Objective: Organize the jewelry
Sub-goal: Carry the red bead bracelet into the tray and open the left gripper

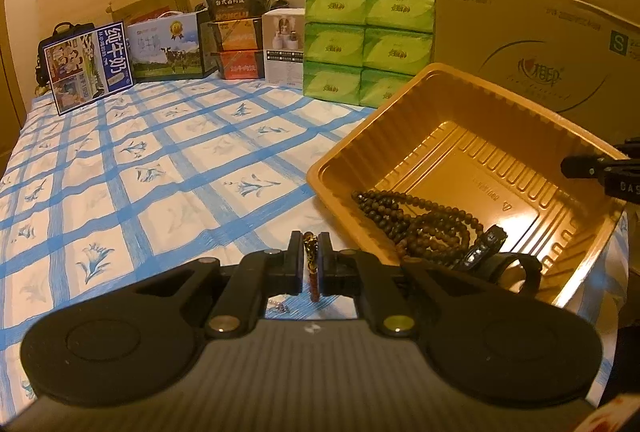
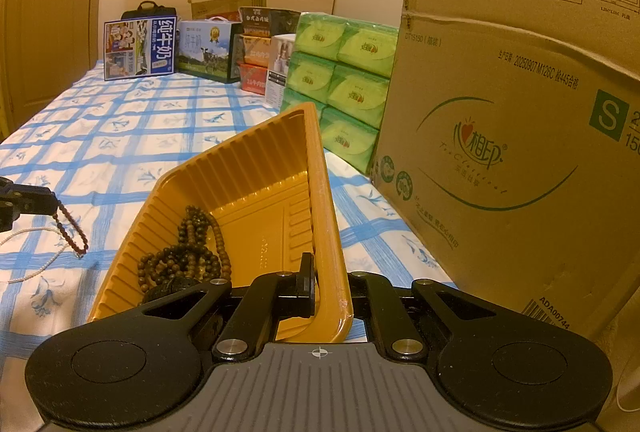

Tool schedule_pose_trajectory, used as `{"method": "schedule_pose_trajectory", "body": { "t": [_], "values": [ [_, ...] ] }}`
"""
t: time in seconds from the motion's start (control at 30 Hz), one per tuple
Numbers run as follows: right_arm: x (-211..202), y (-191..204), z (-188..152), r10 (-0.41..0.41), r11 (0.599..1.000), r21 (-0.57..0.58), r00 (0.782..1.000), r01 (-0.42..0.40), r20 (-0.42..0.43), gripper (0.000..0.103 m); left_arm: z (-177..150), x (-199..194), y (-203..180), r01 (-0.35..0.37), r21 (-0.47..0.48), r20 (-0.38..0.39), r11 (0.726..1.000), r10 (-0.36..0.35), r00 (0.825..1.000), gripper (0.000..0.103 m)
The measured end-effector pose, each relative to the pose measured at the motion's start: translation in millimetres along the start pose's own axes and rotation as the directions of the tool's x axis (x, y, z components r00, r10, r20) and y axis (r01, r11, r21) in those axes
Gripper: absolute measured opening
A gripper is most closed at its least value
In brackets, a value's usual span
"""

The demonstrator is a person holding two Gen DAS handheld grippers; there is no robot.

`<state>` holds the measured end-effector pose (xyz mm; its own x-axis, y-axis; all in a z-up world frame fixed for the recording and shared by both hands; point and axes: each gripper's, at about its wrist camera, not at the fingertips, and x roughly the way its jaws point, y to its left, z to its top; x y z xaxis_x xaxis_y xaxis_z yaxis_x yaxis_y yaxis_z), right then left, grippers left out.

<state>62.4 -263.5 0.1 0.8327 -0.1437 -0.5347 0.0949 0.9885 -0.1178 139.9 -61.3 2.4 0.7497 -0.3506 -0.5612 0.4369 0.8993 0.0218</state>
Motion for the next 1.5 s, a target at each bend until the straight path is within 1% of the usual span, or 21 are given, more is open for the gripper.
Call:
{"method": "schedule_pose_trajectory", "body": {
  "t": [0.23, 0.5, 0.77, 0.97, 1.0, 1.03, 1.07, 1.1, 1.23, 1.5],
  "values": [
    [-1, 1, 1, 0.0, 1.0, 0.0, 1.0, 0.0, 0.0, 0.006, 17, -4, -13, 0.049, 0.008, 0.024, 0.999, -0.049, 0.998, 0.005],
    [-1, 1, 1, 0.002, 1.0, 0.002, 1.0, -0.002, 0.001, 0.006, 40, -2, -44, 0.129, 0.054, 0.061, 0.99, -0.132, 0.989, 0.005],
    [-2, 1, 1, 0.003, 1.0, 0.009, 1.0, -0.003, 0.0, 0.006, 53, 16, -73, 0.185, 0.097, 0.045, 0.978, -0.19, 0.981, 0.005],
    [-1, 0, 1, 0.004, 1.0, 0.014, 1.0, -0.004, -0.002, 0.006, 52, 30, -87, 0.21, 0.114, 0.025, 0.971, -0.214, 0.976, 0.006],
    [-1, 0, 1, 0.004, 1.0, 0.014, 1.0, -0.004, -0.002, 0.006, 52, 33, -90, 0.217, 0.118, 0.021, 0.969, -0.221, 0.975, 0.008],
    [-1, 0, 1, 0.004, 1.0, 0.014, 1.0, -0.004, -0.002, 0.006, 51, 34, -92, 0.227, 0.123, 0.013, 0.966, -0.231, 0.973, 0.014],
    [-1, 0, 1, 0.004, 1.0, 0.013, 1.0, -0.004, -0.002, 0.006, 49, 36, -93, 0.231, 0.128, 0.003, 0.964, -0.234, 0.972, 0.029],
    [-2, 0, 1, 0.005, 1.0, 0.014, 1.0, -0.005, -0.003, 0.006, 47, 35, -93, 0.23, 0.131, 0.004, 0.964, -0.232, 0.973, 0.032],
    [-1, 0, 1, 0.003, 1.0, 0.014, 1.0, -0.003, -0.002, 0.006, 37, 31, -82, 0.204, 0.123, 0.001, 0.971, -0.205, 0.979, 0.032],
    [0, -1, 1, 0.002, 1.0, 0.015, 1.0, -0.002, -0.002, 0.006, 19, 12, -42, 0.11, 0.066, 0.003, 0.992, -0.11, 0.994, 0.032]
  ]
}}
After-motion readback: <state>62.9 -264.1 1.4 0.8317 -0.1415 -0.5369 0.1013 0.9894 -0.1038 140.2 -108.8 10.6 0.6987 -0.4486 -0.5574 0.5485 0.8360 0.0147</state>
